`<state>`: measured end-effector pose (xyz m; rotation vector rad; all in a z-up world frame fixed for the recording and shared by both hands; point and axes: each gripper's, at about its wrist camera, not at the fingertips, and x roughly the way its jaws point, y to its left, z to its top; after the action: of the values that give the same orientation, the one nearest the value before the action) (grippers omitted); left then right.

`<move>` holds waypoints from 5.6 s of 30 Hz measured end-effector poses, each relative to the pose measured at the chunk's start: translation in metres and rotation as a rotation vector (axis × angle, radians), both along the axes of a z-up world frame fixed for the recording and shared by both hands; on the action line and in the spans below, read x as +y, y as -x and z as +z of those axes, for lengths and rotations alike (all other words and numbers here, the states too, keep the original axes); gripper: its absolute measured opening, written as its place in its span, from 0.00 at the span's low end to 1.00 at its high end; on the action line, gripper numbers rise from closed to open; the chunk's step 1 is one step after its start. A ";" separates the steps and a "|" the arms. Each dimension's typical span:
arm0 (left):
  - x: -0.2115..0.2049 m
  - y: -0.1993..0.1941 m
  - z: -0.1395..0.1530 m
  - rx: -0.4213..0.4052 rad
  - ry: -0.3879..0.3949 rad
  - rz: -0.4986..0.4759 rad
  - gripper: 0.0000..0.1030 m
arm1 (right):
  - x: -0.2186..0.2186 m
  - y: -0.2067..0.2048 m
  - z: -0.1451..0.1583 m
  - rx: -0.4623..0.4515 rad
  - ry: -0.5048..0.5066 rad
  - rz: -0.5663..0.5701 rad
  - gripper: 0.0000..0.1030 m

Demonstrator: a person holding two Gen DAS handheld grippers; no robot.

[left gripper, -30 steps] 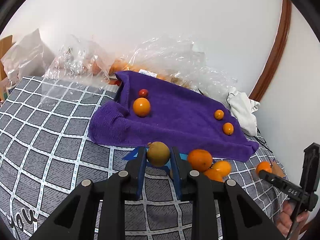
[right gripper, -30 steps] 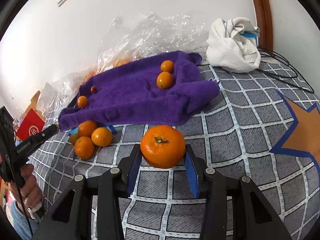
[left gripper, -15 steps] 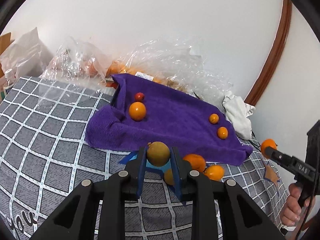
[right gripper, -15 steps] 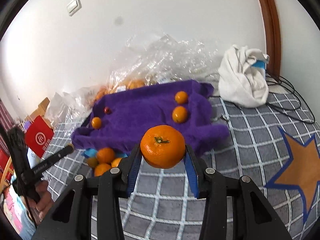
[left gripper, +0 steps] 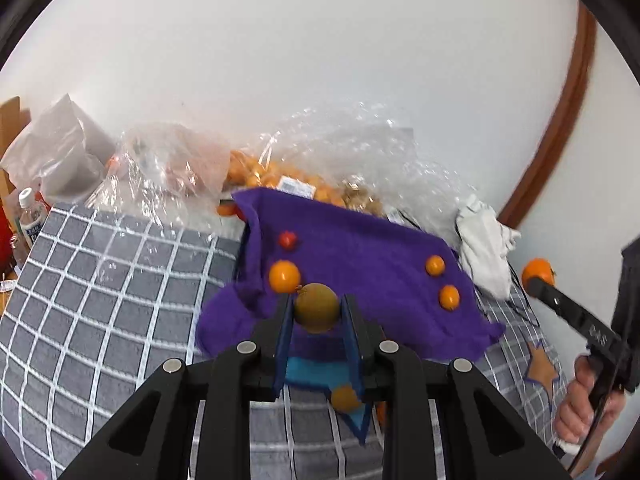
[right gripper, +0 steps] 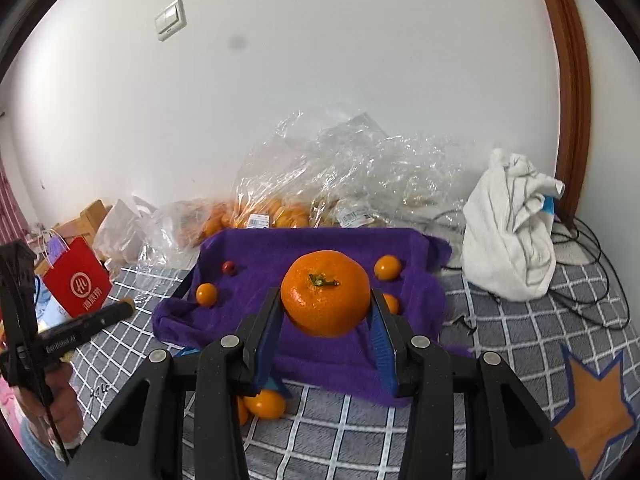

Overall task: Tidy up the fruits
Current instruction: 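Carry the held orange and yellow-green fruit up over the towel, then open both tools to drop the fruits onto the towel, then grasp an oval orange from the row with the right tool, then grasp another yellow-green fruit with the left tool while the right tool holds the orange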

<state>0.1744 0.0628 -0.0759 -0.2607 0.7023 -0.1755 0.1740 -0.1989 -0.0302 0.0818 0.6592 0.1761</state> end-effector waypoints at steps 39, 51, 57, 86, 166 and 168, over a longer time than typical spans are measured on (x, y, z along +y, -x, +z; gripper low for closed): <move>-0.012 -0.080 -0.076 0.139 -0.083 0.057 0.23 | 0.009 -0.066 -0.110 0.240 0.172 -0.020 0.43; -0.020 -0.085 -0.078 0.119 -0.159 0.054 0.23 | 0.006 -0.057 -0.097 0.186 0.125 -0.016 0.60; -0.015 -0.084 -0.077 0.111 -0.141 0.050 0.23 | -0.004 -0.051 -0.092 0.144 0.070 -0.052 0.60; -0.004 -0.036 -0.006 -0.060 -0.047 0.036 0.36 | 0.023 0.032 -0.049 0.147 0.057 -0.031 0.48; -0.063 0.006 -0.095 0.145 -0.131 -0.179 0.26 | -0.009 0.040 -0.123 0.227 0.019 -0.005 0.34; -0.063 0.009 -0.094 0.138 -0.126 -0.183 0.26 | -0.008 0.040 -0.124 0.226 0.024 -0.005 0.34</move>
<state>0.1658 -0.0002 -0.1701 -0.0880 0.8718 -0.2884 0.1335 -0.2065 -0.1537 0.0810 0.8864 0.1548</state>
